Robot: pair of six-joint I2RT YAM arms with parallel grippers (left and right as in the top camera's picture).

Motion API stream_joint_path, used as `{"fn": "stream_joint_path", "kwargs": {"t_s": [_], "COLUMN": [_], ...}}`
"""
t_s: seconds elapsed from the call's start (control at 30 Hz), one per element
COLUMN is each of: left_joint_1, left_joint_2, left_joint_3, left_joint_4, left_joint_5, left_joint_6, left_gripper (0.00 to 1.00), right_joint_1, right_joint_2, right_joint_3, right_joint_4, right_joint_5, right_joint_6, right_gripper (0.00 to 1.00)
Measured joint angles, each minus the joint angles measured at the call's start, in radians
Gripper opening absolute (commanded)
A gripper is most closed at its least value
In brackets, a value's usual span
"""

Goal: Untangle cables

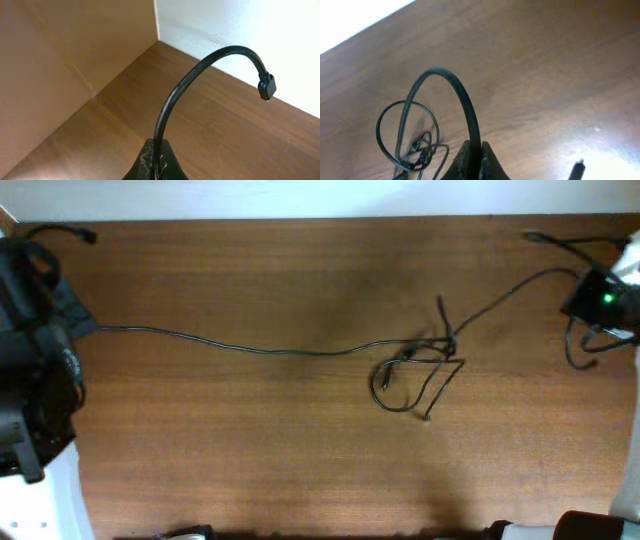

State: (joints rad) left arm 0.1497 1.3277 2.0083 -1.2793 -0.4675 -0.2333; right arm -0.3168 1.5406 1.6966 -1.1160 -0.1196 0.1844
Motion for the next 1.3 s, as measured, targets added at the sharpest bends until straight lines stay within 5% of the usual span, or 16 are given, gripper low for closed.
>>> {"fn": "stream_joint_path", "kwargs": {"t_s": [0.13,0.2,0.37,0.47,0.67,1.0,1.13,1.2,1.3], "left_joint_1": [0.034,0.056,0.083,0.082,0.083,0.084,0.084,0.085,0.084], "left_joint_2": [-0.004,-0.004,-0.006,-0.006,0.009,0.033,0.033,0.033,0.033], "left_joint_3": [0.0,0.0,0.0,0.0,0.0,0.0,0.0,0.0,0.0], "left_joint_4": [-0.014,-0.018,-0.014,-0.014,-0.011,-0.011,-0.01,-0.011,-0.01], "left_joint_5": [-0.023,-0.04,-0.054,-0.039,0.037,0.085,0.113,0.12,0.128], "left_joint_6": [-0.034,-0.045,-0.049,-0.049,-0.052,-0.051,-0.051,-0.051,-0.051], "left_gripper": [0.0,0.0,0.0,0.0,0.0,0.0,0.0,0.0,0.0], "right_joint_1": [0.213,0.091,-0.503,-0.506,0.265,1.004,0.858,0.587,0.376], "right_joint_2": [0.021,0.056,0.074,0.074,0.076,0.17,0.17,0.17,0.183], "right_joint_3": [0.0,0.0,0.001,0.0,0.001,0.001,0.001,0.001,0.001], "right_joint_4": [0.232,0.246,0.236,0.222,0.16,0.143,0.143,0.138,0.194], "right_joint_5": [0.24,0.229,-0.041,-0.119,0.073,0.284,0.34,0.345,0.32], "right_joint_6": [0.003,0.034,0.166,0.174,0.076,0.099,0.069,0.051,0.0], "right_gripper": [0.04,0.04,0.04,0.04,0.04,0.04,0.04,0.04,0.04]}}
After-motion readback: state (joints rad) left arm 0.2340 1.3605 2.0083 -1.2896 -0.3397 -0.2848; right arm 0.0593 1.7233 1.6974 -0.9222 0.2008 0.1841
